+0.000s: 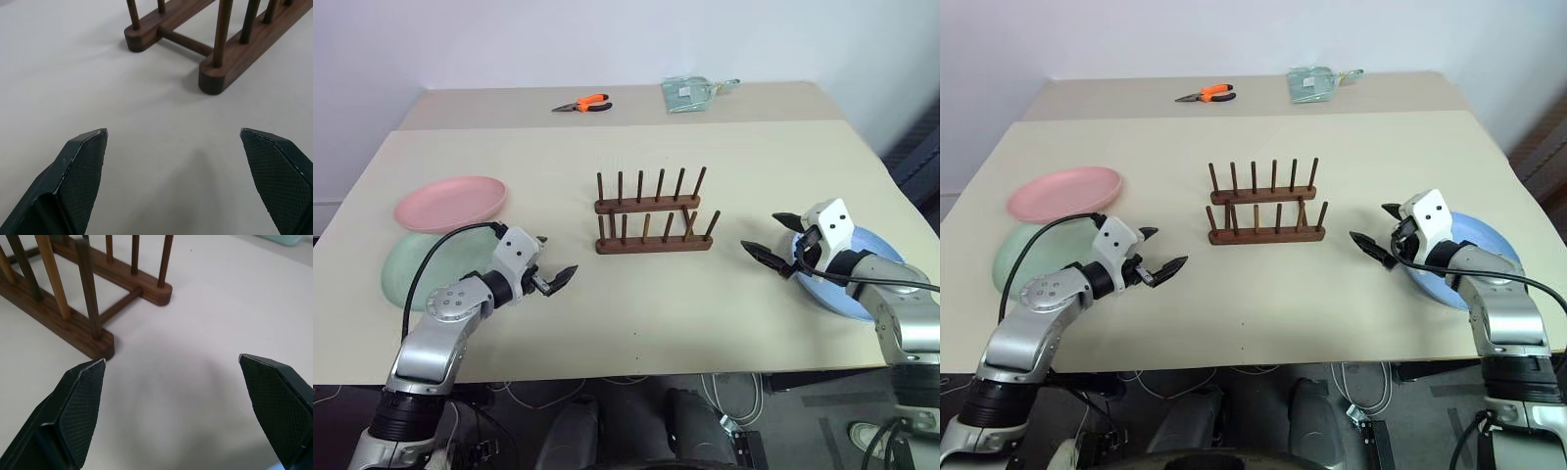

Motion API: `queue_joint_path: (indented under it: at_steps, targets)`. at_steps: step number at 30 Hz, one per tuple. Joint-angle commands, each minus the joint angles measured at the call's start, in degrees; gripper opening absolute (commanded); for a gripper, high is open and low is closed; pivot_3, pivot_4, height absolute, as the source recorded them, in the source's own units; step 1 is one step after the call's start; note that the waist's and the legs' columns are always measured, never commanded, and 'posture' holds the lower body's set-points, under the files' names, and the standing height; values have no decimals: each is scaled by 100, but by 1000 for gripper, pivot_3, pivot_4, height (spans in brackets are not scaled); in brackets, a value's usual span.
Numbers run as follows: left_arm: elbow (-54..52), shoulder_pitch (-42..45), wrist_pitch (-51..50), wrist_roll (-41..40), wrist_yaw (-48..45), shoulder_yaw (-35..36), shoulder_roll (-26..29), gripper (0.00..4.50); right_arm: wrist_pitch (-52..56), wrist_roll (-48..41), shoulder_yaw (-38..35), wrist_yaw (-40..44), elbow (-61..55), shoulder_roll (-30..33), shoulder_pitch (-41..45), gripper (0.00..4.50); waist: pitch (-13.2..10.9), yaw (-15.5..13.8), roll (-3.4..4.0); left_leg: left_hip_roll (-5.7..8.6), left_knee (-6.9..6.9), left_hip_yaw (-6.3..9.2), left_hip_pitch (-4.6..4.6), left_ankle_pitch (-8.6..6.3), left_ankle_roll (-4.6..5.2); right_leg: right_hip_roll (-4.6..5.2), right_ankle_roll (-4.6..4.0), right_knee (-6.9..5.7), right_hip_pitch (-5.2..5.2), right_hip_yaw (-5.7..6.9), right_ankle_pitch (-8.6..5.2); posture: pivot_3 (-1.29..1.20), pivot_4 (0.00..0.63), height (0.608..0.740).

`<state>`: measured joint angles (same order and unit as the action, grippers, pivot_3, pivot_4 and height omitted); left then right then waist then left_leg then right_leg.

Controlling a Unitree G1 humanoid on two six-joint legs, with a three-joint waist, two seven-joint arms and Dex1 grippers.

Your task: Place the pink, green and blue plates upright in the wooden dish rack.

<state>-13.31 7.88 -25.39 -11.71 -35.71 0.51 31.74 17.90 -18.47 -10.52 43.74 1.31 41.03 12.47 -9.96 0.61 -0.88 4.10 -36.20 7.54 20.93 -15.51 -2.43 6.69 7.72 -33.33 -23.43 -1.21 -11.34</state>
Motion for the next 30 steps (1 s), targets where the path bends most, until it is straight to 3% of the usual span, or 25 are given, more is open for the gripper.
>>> queue_joint_path:
  at_steps: [1, 5, 10, 15, 20, 24, 29, 30]
  targets:
    - [109, 171, 258, 96, 62, -73, -100, 4447, -197, 62, -35, -92, -118, -78, 152, 4462, 0, 0, 0, 0, -1, 1, 0, 0, 0, 0, 0, 0, 0, 1, 0, 0, 150, 740]
    - [300, 295, 342, 54, -29, -125, -183, 4447, -175, 76, 21, -95, -82, -119, 224, 4462, 0, 0, 0, 0, 0, 1, 0, 0, 0, 0, 3, 0, -1, 1, 1, 0, 150, 740]
    - [1026, 829, 543, -15, -853, -511, -120, 4447, 76, -16, 128, 19, -587, -129, -57, 4462, 0, -18, 0, 2, -2, 3, 2, 0, 0, -1, 3, 0, 1, 2, 2, 0, 150, 740]
    - [2304, 1668, 1144, 282, -1569, -1074, -255, 4447, 176, 33, 196, -235, -1072, -266, -346, 4462, 1, -17, -1, 5, -6, 2, 3, 0, 0, 0, 5, -1, 2, 2, 2, 0, 150, 740]
    - [4659, 3103, 1972, 830, -1981, -1635, -972, 4447, 233, 97, 98, -636, -1774, -407, -960, 4462, 4, -138, 2, 6, -16, 10, 8, 1, 1, -1, 7, -2, 4, 14, 3, 0, 150, 740]
    - [5662, 3530, 2499, 1006, -2089, -1644, -1256, 3184, 308, 182, 10, -895, -2214, -481, -1404, 4500, 8, -135, -1, 8, -20, 6, 9, -2, 5, 3, 10, 4, 8, 10, 2, 0, 150, 740]
    - [5763, 3459, 2901, 1028, -2471, -1672, -1327, 844, 443, 182, -119, -1009, -2566, -401, -1761, 4500, 9, -130, -2, 7, -24, 8, 5, -2, 6, 3, 31, 0, 11, 10, -11, 0, 150, 740]
    - [5712, 3412, 2970, 1035, -2536, -1673, -1306, 792, 470, 187, -118, -1007, -2604, -379, -1781, 4500, 10, -128, -1, 6, -25, 8, 5, -2, 5, 2, 31, -1, 12, 10, -11, 0, 150, 740]
